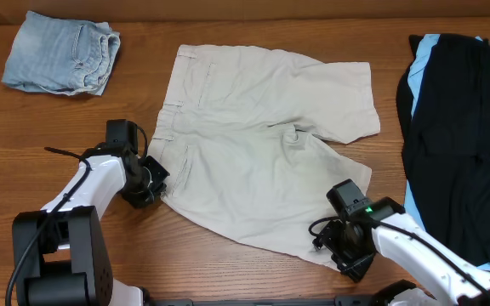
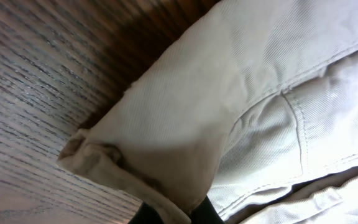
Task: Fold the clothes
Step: 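Grasp the bottom leg hems with the left and right grippers, then lift the hems and fold them up toward the waistband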
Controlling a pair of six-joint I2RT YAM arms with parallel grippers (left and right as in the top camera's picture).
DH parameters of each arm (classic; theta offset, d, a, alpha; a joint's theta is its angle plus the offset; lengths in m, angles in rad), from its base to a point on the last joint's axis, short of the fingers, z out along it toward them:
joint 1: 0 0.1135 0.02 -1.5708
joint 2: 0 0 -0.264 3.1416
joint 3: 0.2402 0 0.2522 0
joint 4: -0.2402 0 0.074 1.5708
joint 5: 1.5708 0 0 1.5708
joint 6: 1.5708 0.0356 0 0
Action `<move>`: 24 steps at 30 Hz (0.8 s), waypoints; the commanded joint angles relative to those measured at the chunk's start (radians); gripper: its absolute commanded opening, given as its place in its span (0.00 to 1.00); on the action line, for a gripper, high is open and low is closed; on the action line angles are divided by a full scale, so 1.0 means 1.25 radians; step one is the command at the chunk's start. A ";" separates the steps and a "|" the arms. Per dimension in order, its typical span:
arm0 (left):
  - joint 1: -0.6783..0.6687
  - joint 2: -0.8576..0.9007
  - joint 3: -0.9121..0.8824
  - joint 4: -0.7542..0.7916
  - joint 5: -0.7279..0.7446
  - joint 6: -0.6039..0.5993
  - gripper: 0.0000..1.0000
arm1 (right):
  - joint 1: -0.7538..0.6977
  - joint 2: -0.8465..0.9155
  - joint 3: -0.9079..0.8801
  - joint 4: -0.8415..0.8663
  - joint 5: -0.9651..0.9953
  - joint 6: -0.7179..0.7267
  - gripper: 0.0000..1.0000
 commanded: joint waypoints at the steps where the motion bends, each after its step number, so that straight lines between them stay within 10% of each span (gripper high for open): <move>1: 0.002 0.063 -0.025 0.030 -0.053 0.027 0.04 | 0.005 0.038 -0.002 0.017 0.011 -0.002 0.75; 7: 0.002 0.063 -0.025 0.030 -0.053 0.027 0.04 | 0.005 0.038 -0.002 0.029 0.006 -0.005 0.68; 14: 0.002 0.063 -0.025 0.029 -0.053 0.031 0.04 | 0.001 0.038 0.004 0.027 0.019 -0.005 0.12; 24: 0.005 0.062 0.248 -0.281 -0.020 0.272 0.04 | -0.222 -0.008 0.301 -0.131 0.120 -0.218 0.04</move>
